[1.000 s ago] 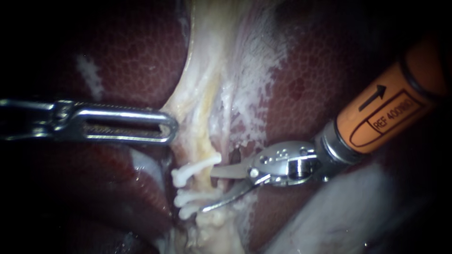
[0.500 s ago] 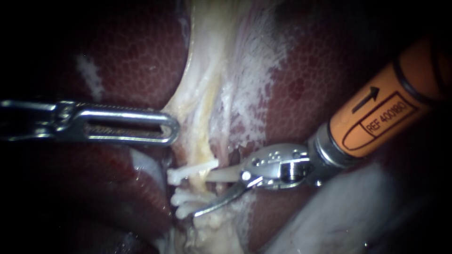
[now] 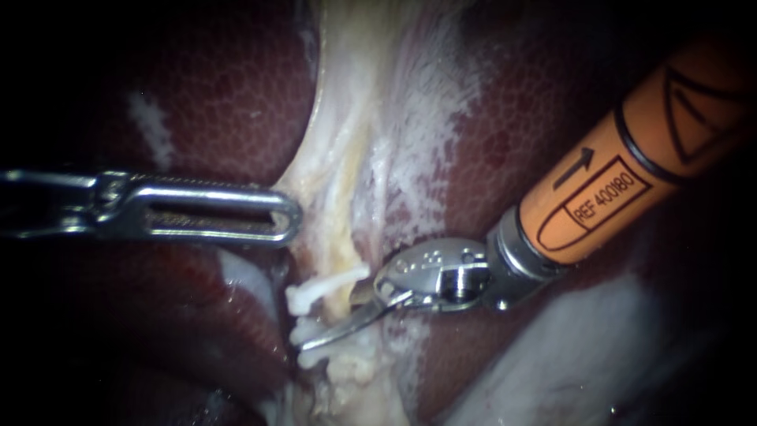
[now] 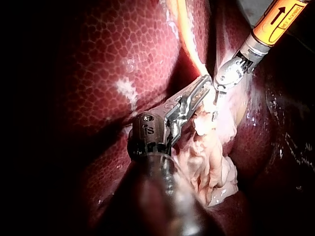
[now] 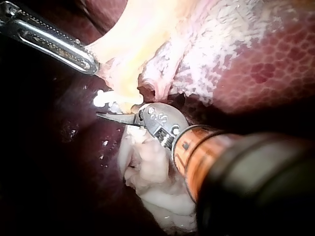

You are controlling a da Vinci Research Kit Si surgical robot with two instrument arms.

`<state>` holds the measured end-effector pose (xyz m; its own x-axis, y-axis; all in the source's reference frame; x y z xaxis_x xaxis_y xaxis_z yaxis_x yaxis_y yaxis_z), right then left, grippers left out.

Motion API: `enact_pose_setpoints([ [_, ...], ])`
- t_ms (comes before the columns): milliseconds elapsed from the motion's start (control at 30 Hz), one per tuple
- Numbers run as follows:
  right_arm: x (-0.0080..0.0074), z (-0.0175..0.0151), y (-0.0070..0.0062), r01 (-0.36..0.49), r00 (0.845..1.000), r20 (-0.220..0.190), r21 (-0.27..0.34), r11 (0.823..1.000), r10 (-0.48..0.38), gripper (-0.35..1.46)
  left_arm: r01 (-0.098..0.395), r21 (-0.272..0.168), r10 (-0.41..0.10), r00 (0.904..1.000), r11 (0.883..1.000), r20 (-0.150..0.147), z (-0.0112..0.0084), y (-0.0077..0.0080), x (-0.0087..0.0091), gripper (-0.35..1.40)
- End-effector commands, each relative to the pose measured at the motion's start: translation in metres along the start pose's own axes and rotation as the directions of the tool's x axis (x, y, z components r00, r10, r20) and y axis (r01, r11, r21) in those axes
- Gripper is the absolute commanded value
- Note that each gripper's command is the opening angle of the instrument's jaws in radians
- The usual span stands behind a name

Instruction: Go to the cutting position left tube

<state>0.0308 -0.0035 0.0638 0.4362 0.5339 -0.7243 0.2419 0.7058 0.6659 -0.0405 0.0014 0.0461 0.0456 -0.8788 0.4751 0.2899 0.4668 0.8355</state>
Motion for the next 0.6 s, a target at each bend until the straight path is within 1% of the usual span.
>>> enact_pose_setpoints([
  [33, 0.0, 0.0, 0.0, 0.001, 1.0, 0.0, 0.0, 1.0, -0.001, 0.21, 0.0, 0.0, 0.0, 1.0, 1.0, 0.0, 0.0, 0.0, 0.0, -0.35],
  [100, 0.0, 0.0, 0.0001, -0.005, 1.0, 0.0, 0.0, 1.0, 0.005, 0.18, 0.0, 0.0, 0.0, 1.0, 1.0, 0.0, 0.0, 0.0, 0.0, -0.35],
  [600, 0.0, 0.0, 0.0002, -0.004, 1.0, 0.0, 0.0, 1.0, 0.004, 0.18, -0.001, -0.001, 0.001, 1.0, 1.0, 0.0, 0.0001, 0.0, 0.0001, -0.35],
])
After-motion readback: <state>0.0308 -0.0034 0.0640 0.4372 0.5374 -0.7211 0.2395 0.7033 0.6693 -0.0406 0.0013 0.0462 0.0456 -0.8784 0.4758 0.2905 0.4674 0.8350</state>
